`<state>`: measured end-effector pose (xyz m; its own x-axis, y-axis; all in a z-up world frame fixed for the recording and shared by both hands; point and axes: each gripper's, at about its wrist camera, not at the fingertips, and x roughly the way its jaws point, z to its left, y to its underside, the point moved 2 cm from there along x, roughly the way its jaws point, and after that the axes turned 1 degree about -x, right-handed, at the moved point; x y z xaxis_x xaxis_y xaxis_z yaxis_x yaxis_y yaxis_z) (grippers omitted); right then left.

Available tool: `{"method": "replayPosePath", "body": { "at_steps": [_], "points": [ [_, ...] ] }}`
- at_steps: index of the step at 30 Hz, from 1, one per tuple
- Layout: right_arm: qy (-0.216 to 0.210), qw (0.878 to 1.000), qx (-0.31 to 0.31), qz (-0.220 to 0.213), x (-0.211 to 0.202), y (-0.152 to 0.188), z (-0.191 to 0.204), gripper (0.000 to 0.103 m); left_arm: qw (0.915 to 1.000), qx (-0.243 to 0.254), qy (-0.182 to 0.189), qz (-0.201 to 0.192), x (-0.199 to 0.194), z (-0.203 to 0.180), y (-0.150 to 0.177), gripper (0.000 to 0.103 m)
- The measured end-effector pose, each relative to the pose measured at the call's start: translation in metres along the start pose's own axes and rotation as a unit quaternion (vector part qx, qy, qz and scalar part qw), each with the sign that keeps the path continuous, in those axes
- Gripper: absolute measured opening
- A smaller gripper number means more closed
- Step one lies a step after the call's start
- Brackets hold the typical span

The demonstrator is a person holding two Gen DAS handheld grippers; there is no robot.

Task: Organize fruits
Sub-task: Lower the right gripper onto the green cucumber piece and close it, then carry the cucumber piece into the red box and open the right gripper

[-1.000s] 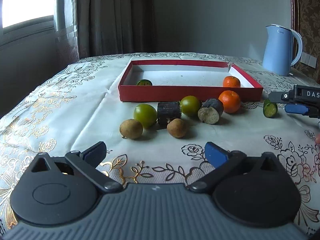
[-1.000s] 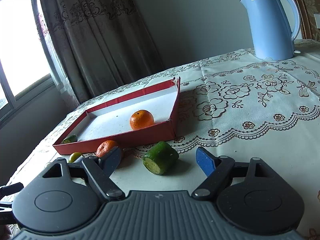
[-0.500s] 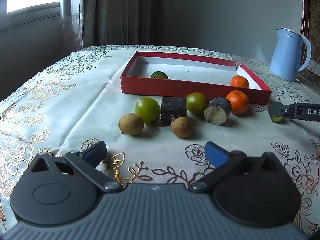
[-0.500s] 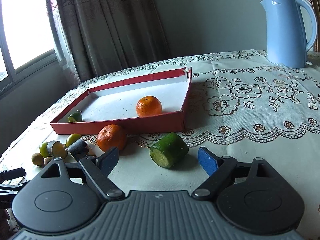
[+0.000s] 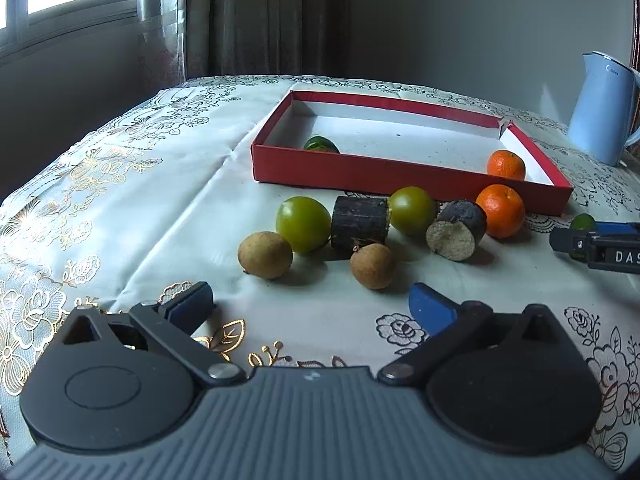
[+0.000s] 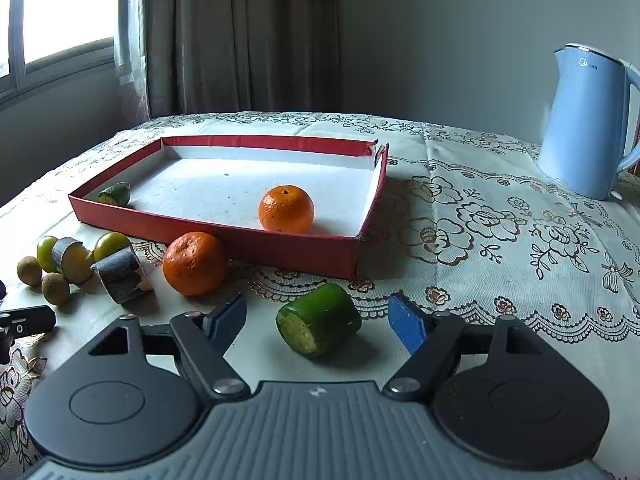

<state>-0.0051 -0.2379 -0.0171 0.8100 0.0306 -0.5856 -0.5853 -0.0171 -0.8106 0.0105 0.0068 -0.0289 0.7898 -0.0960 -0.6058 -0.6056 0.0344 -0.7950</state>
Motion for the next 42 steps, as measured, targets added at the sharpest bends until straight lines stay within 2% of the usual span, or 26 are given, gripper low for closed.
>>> {"method": "replayPosePath", "body": {
  "at_steps": [6,11,16,18,42],
  "points": [
    [-0.005,1.000,-0.005,0.016,0.007,-0.001,0.000,0.072,1.0000,0.000,-0.001,0.003,0.001,0.000,0.000,0.103],
    [-0.006,1.000,-0.012,0.017,0.009,-0.002,0.000,0.056,1.0000,0.000,-0.003,0.003,0.002,-0.001,0.000,0.103],
    [-0.005,1.000,-0.014,0.016,0.008,-0.003,-0.002,0.052,1.0000,0.001,-0.005,0.004,0.002,-0.002,0.000,0.103],
    [-0.009,1.000,-0.009,0.014,0.007,-0.003,-0.004,0.043,1.0000,0.000,-0.004,0.004,0.002,-0.002,0.000,0.103],
    [-0.022,0.999,0.026,-0.022,-0.013,0.002,-0.007,0.042,1.0000,-0.003,-0.001,0.004,0.002,0.000,0.001,0.103]
  ]
}}
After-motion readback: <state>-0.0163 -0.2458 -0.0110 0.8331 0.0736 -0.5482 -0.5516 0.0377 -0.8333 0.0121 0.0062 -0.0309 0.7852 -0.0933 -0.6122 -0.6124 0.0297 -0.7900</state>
